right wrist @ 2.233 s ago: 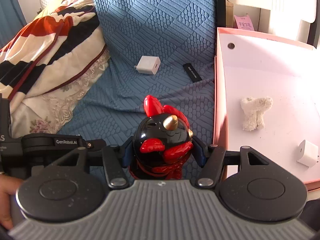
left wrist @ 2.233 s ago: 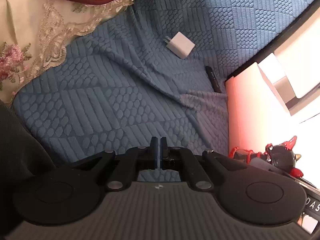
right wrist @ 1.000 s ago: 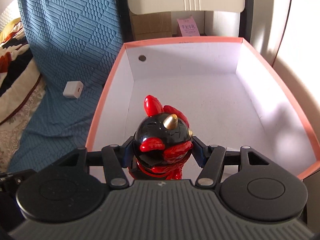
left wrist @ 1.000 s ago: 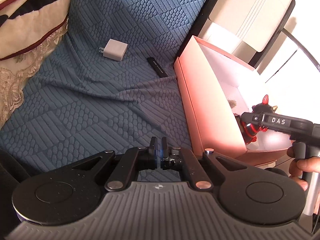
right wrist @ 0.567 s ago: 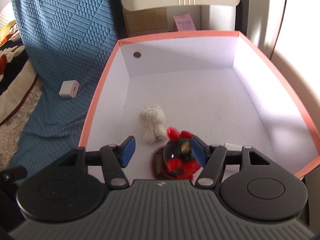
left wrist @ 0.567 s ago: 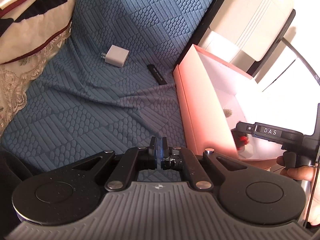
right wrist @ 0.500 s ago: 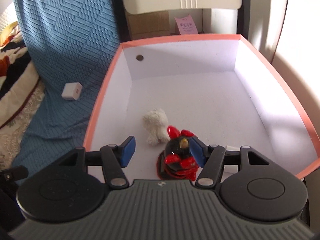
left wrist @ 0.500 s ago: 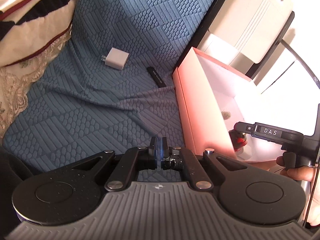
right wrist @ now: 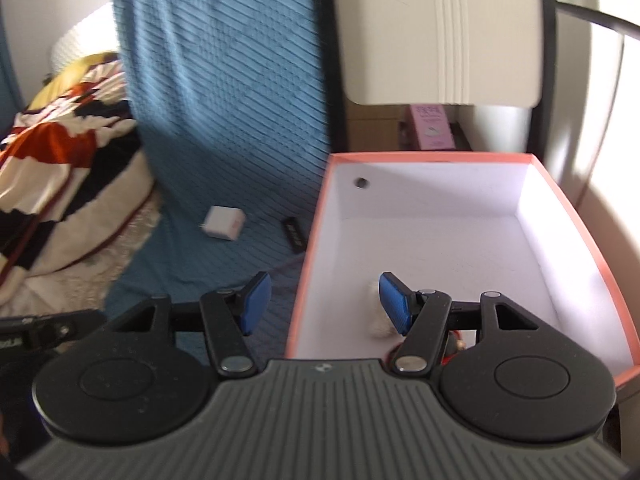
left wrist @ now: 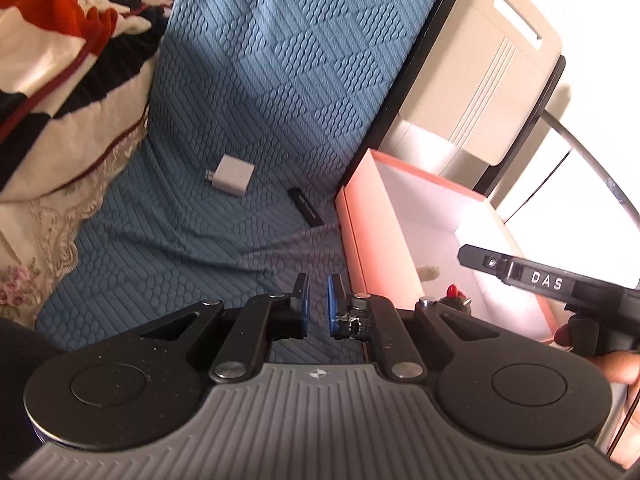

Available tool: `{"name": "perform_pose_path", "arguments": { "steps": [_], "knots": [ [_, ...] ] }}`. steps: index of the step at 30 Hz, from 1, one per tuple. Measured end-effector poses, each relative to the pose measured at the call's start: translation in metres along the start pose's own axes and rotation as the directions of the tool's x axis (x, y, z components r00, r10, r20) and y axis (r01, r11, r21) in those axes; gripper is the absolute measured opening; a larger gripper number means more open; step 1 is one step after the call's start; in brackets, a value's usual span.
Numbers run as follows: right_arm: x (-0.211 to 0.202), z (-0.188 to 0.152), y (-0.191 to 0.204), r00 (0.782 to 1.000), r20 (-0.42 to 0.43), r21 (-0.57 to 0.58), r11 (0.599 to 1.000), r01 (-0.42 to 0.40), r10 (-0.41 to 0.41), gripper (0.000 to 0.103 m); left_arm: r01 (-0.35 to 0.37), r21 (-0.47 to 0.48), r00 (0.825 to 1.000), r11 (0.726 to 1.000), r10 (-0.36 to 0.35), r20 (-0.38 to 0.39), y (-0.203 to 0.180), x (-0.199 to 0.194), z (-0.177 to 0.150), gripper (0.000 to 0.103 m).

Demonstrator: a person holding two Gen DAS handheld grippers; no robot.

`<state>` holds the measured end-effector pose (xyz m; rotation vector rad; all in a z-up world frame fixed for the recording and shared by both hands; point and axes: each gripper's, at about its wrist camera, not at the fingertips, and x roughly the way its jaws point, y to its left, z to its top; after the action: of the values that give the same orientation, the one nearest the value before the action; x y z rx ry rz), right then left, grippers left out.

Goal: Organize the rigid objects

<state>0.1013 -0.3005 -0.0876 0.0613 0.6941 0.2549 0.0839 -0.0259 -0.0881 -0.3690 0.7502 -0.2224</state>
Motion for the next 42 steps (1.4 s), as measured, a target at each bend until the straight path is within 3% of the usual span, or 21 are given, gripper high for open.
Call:
{"name": "perform_pose_path", "arguments": {
  "steps": [10,14,15,20,28,31,34,38,42],
  "knots": [
    [-0.011,-0.011,0.037,0.992,-0.017,-0.103,0.987,-0.122,0.121,0.062,-0.027,-0.021,0.999,0.999,0.028,0.041,0.009,-0.020,0.004,0.013],
    [-0.015,-0.032,0.059,0.977,-0.080,-0.249,0.945,-0.210,0.196,0.062,-0.049,-0.029,0.997,0.998,0.051,0.059,0.019,-0.026,0.003,0.039],
    [-0.014,-0.037,0.063,0.973,-0.103,-0.284,0.931,-0.230,0.209,0.062,-0.054,-0.030,0.996,0.998,0.056,0.064,0.021,-0.026,0.003,0.040],
    [-0.007,-0.067,0.084,0.932,-0.259,-0.425,0.837,-0.345,0.252,0.062,-0.084,-0.025,0.993,0.996,0.085,0.075,0.031,-0.017,0.006,0.048],
    [0.000,-0.120,0.120,0.866,-0.426,-0.604,0.631,-0.487,0.261,0.060,-0.091,-0.007,0.992,0.996,0.091,0.092,0.039,-0.008,0.011,0.051],
    [0.010,-0.142,0.128,0.848,-0.470,-0.660,0.540,-0.522,0.246,0.049,-0.103,-0.015,0.990,0.995,0.104,0.097,0.045,-0.006,0.009,0.051],
    [0.026,-0.160,0.130,0.834,-0.515,-0.686,0.487,-0.540,0.200,0.023,-0.112,-0.040,0.988,0.993,0.116,0.104,0.051,-0.006,0.007,0.051],
    [0.041,-0.184,0.131,0.815,-0.561,-0.718,0.403,-0.567,0.146,0.020,-0.128,-0.055,0.986,0.990,0.133,0.098,0.059,-0.002,0.008,0.051],
    [0.059,-0.206,0.138,0.793,-0.598,-0.717,0.362,-0.595,0.119,0.020,-0.129,-0.068,0.985,0.989,0.136,0.102,0.062,-0.004,0.010,0.051]
  ]
}}
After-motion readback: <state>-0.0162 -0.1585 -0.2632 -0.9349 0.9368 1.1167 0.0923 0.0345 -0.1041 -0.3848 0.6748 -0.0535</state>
